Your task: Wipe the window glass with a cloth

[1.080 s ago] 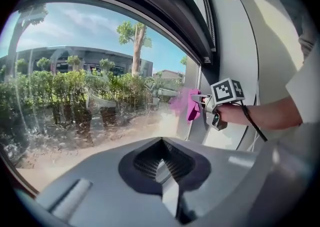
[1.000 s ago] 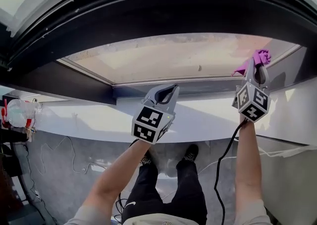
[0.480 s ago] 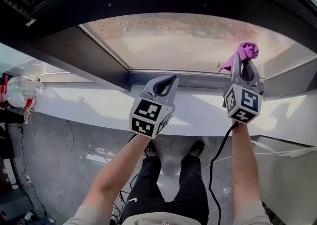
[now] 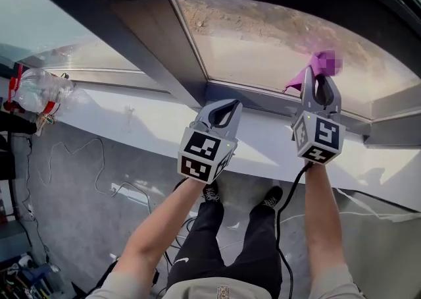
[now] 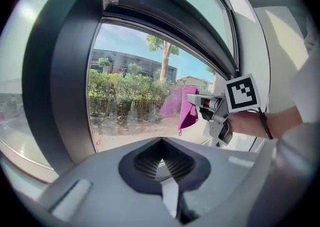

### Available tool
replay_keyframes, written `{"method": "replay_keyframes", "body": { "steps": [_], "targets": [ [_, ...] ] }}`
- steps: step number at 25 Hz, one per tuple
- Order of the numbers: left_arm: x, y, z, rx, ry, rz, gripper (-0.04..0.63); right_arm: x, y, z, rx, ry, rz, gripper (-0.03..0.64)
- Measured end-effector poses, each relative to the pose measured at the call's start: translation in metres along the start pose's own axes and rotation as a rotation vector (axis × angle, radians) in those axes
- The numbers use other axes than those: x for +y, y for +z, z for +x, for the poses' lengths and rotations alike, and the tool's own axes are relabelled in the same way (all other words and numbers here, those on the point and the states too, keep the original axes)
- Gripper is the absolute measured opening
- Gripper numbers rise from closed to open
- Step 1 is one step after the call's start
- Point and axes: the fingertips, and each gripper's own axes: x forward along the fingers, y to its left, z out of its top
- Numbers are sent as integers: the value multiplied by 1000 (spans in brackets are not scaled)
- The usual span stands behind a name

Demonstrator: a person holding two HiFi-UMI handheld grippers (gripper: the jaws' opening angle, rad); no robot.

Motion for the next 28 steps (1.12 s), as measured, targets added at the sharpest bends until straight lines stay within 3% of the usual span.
{"method": "replay_keyframes", "body": {
  "steps": [8, 17, 28],
  "targets": [
    [55, -32, -46, 14, 62, -52, 2, 118, 1, 28, 9, 200, -40, 91],
    [94, -56, -69, 25, 92, -82, 0, 216, -3, 59, 7, 390, -105, 92],
    [101, -80, -82, 49, 93, -98, 0, 274, -16, 73, 15, 609, -36, 91]
  ]
}}
